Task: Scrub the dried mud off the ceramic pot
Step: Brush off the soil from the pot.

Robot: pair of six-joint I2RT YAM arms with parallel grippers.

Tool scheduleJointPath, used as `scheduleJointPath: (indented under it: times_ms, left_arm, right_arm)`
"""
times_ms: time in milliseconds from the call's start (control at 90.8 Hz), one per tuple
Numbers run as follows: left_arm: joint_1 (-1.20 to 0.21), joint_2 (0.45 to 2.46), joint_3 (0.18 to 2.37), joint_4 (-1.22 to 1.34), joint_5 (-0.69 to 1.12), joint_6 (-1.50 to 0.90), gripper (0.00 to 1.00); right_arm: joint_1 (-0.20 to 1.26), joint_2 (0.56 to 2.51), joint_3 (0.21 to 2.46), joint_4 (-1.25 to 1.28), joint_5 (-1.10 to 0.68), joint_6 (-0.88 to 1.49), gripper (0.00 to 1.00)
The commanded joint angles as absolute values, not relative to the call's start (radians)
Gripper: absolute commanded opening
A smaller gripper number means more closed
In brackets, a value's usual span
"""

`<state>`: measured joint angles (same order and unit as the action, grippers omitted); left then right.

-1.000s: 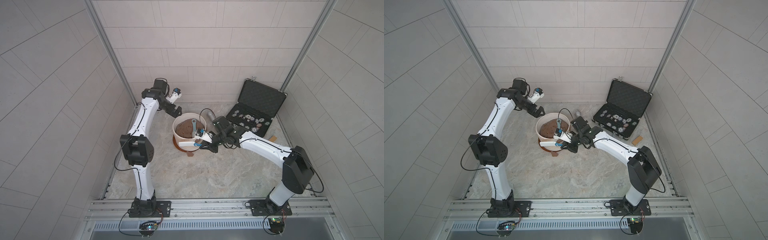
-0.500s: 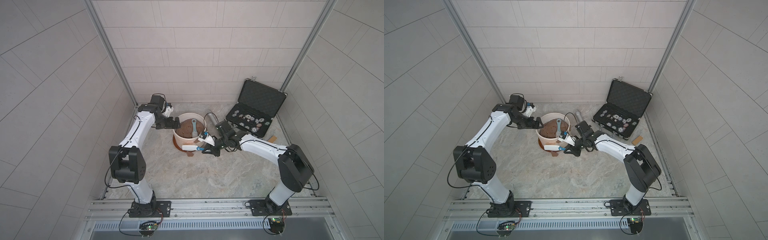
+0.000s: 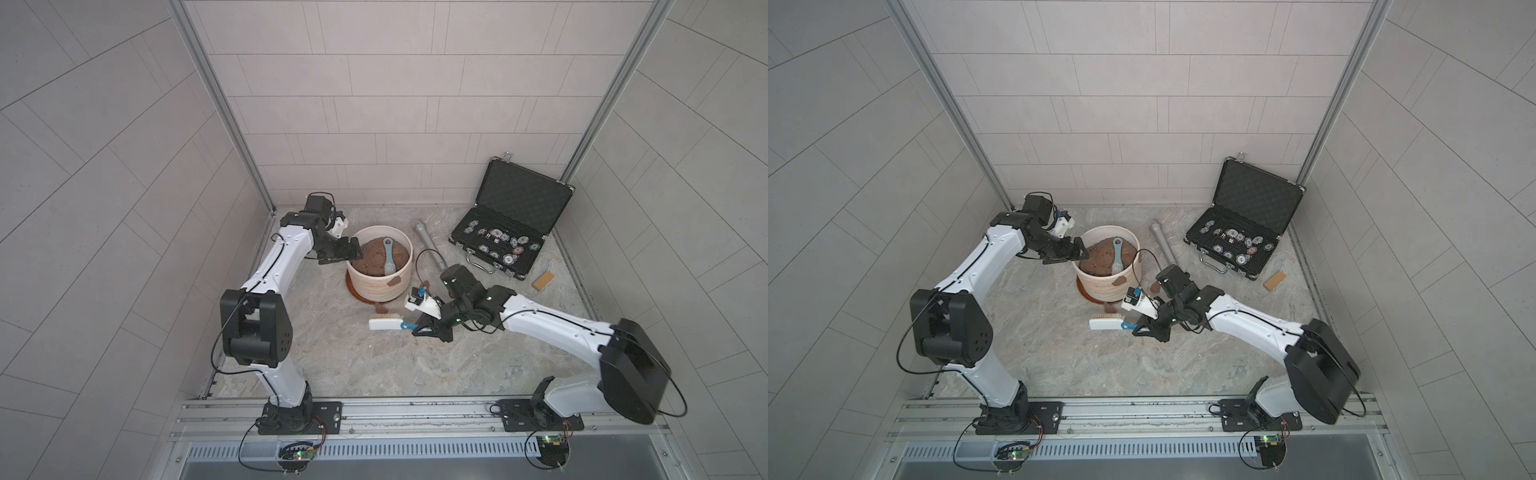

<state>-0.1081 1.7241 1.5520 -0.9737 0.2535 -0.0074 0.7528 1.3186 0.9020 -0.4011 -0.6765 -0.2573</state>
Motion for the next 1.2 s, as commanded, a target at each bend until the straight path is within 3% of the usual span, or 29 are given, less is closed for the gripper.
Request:
scheduleJointPath:
  times_ms: [0,209,352,528,693,892,947,1123,1189]
  left_arm:
    - [-0.125,1.762,1.602,-1.0,0.21,0.004,0.61]
    - [-0.126,1.823,1.703,-1.063,0.139,0.038,0.23]
    - [-0.131,1.862,1.782,-1.115,0.095,0.078,0.08]
    - [-0.145,1.931,1.885,-1.174,0.055,0.163,0.04]
    - [-0.171,1.99,1.959,-1.147,0.019,0.313,0.03]
    - [-0.173,2.069,2.064,-1.123,0.081,0.502,0.0]
    - [-0.173,2.09,2.111,-1.147,0.103,0.517,0.09]
    - [-0.163,2.078,2.167,-1.177,0.141,0.484,0.79]
    - [-0.152,2.046,2.157,-1.18,0.161,0.442,0.85]
  right_arm:
    - [0.739,1.221,0.922,-0.402,-0.635,-0.274,0.0]
    - [0.719,1.142,0.951,-0.457,-0.566,-0.303,0.0]
    - [0.707,1.125,0.965,-0.482,-0.524,-0.317,0.0]
    - [0.698,1.173,1.031,-0.548,-0.475,-0.379,0.0]
    - [0.706,1.284,1.105,-0.563,-0.544,-0.417,0.0]
    - [0.706,1.415,1.194,-0.604,-0.573,-0.468,0.0]
    - [0.706,1.438,1.198,-0.589,-0.584,-0.466,0.0]
    - [0.706,1.529,1.233,-0.534,-0.624,-0.424,0.0]
    - [0.706,1.56,1.251,-0.522,-0.643,-0.411,0.0]
